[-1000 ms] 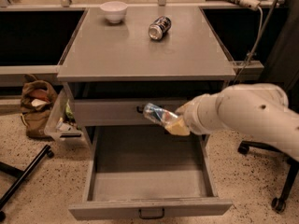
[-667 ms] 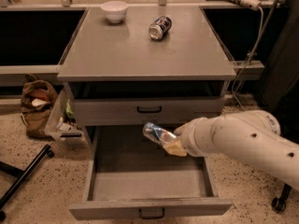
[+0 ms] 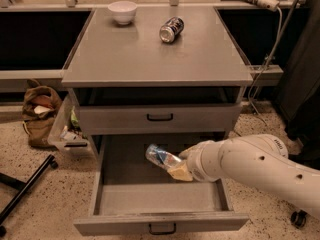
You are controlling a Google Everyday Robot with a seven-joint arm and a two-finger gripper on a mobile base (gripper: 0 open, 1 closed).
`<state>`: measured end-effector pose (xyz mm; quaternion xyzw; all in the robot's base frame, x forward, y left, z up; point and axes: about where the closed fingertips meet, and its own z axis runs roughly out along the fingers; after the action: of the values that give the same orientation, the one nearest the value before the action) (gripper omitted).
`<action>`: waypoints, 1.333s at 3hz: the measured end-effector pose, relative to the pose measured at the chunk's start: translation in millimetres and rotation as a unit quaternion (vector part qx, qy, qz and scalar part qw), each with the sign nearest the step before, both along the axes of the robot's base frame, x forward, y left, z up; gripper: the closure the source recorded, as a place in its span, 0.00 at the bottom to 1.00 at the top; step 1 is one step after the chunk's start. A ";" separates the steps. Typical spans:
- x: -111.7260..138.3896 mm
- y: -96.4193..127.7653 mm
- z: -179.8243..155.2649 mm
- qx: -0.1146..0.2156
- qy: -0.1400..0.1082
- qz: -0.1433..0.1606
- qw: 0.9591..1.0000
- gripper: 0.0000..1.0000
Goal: Place redbull can into middle drawer
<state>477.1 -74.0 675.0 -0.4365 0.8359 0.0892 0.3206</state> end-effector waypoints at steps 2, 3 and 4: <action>27.8 8.1 -59.5 0.002 -0.020 -0.006 1.000 1.00; 40.5 10.8 -101.8 0.016 -0.010 -0.015 1.000 1.00; 45.7 17.2 -135.5 0.036 0.007 -0.037 0.999 1.00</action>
Offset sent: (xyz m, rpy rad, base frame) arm 0.0617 0.0342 -0.1217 0.0018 -0.0614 -0.0255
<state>522.9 -56.8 539.5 -0.3931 0.8498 0.1108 0.3332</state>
